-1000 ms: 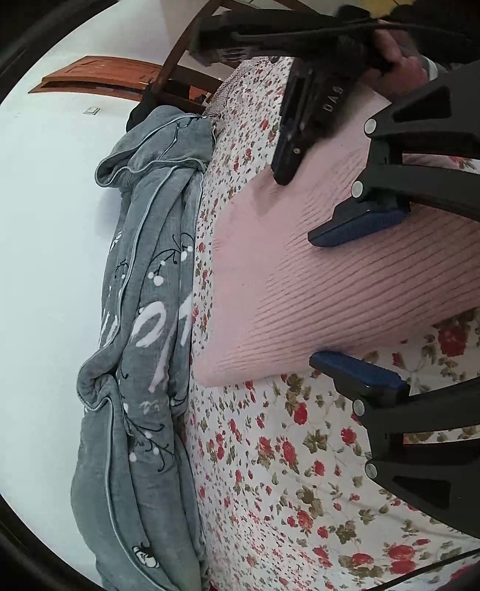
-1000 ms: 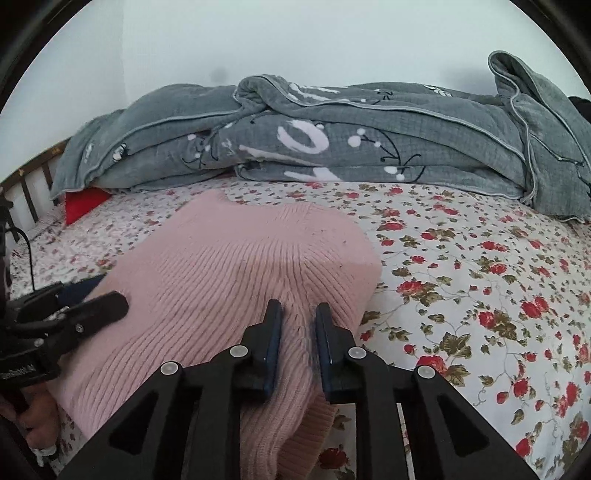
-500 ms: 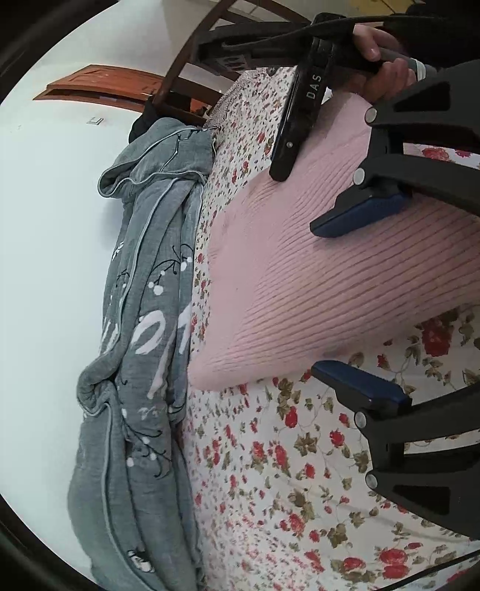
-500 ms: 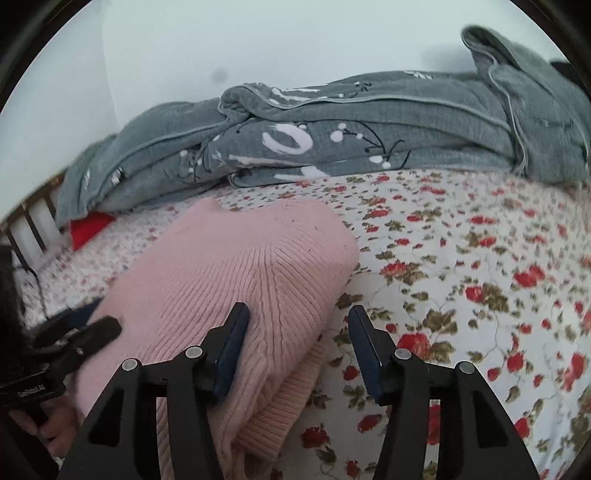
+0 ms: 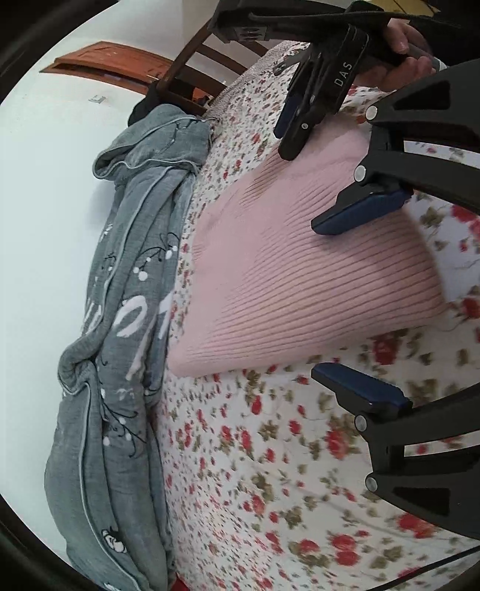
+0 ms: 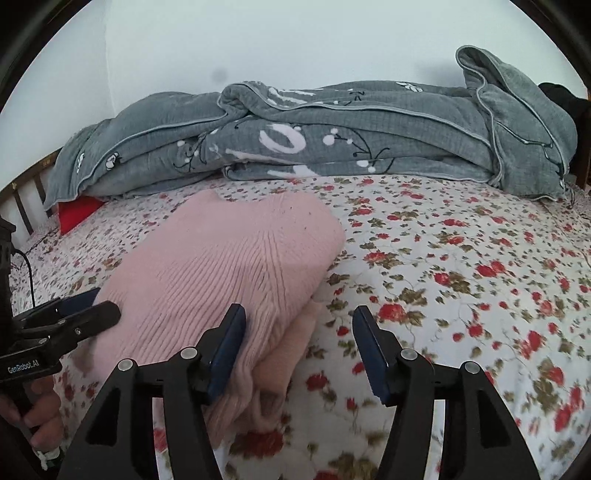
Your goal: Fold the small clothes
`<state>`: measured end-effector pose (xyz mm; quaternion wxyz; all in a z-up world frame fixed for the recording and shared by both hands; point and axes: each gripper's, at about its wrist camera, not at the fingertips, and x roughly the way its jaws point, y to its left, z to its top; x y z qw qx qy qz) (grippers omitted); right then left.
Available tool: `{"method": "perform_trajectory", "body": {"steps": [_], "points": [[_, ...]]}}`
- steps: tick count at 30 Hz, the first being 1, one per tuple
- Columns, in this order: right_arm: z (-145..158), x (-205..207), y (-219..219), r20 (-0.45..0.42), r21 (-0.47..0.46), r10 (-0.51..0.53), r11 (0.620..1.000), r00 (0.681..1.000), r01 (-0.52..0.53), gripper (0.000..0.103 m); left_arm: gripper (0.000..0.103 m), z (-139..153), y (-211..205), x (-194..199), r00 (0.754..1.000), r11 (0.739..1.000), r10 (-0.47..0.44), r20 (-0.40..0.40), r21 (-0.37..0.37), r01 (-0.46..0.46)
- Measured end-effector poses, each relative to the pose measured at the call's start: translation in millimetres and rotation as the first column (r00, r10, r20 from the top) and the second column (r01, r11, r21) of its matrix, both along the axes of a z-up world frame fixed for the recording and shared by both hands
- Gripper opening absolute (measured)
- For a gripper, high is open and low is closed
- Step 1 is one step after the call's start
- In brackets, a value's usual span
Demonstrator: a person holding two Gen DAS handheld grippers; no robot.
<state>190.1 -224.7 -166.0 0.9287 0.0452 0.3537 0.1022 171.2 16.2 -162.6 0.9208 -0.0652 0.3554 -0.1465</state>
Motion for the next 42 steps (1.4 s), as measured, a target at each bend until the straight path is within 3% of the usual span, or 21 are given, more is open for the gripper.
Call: {"method": "perform_trajectory", "body": {"steps": [7,14,20,25,27,42], "points": [[5,-27,-6,-0.086,0.008,-0.034,0.999,0.996,0.035,0.060,0.070,12,-9,-28,0.997,0.999,0.009,-0.071,0.047,-0.005],[45,-67,-8,-0.071,-0.024,-0.067,0.998,0.995,0.066,0.060,0.070,62,-5,-57,0.998,0.999,0.040,-0.051,0.034,-0.039],[91,-94,-4,-0.056,-0.053,-0.089,0.995,0.994,0.086,0.070,0.075,107,-5,-84,0.996,0.994,0.093,-0.008,0.064,-0.092],[123,-114,-5,-0.012,-0.040,-0.100,0.994,0.995,0.100,0.096,0.081,131,-12,-102,0.990,0.983,0.136,0.025,0.124,-0.138],[134,-122,-6,0.008,-0.041,-0.112,0.993,0.994,0.112,0.100,0.081,137,-16,-107,0.990,0.981,0.138,0.029,0.134,-0.141],[151,-145,-21,0.007,-0.051,-0.148,0.988,0.989,0.148,0.101,0.081,156,-29,-124,0.989,0.979,0.136,0.058,0.144,-0.143]]}}
